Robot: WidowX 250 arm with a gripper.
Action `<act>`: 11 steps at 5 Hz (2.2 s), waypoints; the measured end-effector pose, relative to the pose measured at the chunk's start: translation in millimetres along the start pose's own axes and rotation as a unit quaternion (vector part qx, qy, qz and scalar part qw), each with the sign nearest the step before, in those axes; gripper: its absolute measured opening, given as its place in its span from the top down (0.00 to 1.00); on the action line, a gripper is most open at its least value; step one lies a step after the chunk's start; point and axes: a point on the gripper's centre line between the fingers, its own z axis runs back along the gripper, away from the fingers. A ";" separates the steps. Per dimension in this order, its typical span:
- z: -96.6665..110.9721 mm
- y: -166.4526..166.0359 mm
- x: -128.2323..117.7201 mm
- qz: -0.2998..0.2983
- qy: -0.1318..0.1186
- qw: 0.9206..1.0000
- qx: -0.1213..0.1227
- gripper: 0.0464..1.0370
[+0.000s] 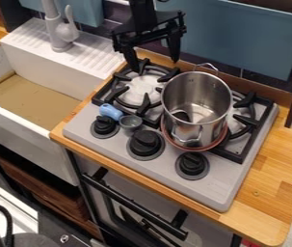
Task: Move the silver pot in the middle left burner
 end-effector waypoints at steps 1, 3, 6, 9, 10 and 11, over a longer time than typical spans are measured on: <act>-10.6 2.8 -6.0 0.005 0.018 1.000 0.007 0.04; 12.5 -10.6 -29.5 0.010 0.009 0.999 -0.044 0.04; -6.8 -25.2 -44.2 -0.128 -0.046 0.990 0.043 0.04; -36.3 -12.5 -34.5 -0.142 -0.073 0.984 0.075 0.04; -50.3 -7.5 -38.1 -0.158 -0.057 0.982 0.089 0.08; -54.2 -11.8 -39.8 -0.144 -0.067 0.985 0.072 0.32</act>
